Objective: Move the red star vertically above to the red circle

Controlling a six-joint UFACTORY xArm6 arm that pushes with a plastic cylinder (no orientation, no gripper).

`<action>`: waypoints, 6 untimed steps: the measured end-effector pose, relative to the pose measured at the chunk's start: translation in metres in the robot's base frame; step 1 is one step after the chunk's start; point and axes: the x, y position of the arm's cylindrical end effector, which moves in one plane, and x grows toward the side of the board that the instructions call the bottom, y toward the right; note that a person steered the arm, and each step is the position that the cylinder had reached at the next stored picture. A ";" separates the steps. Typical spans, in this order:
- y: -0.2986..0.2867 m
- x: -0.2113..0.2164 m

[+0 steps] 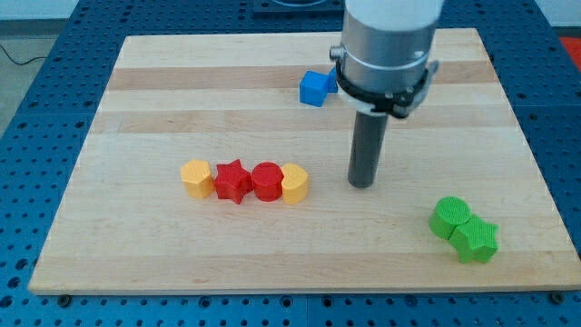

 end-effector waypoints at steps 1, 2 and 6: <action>-0.003 0.039; -0.052 0.058; -0.178 -0.062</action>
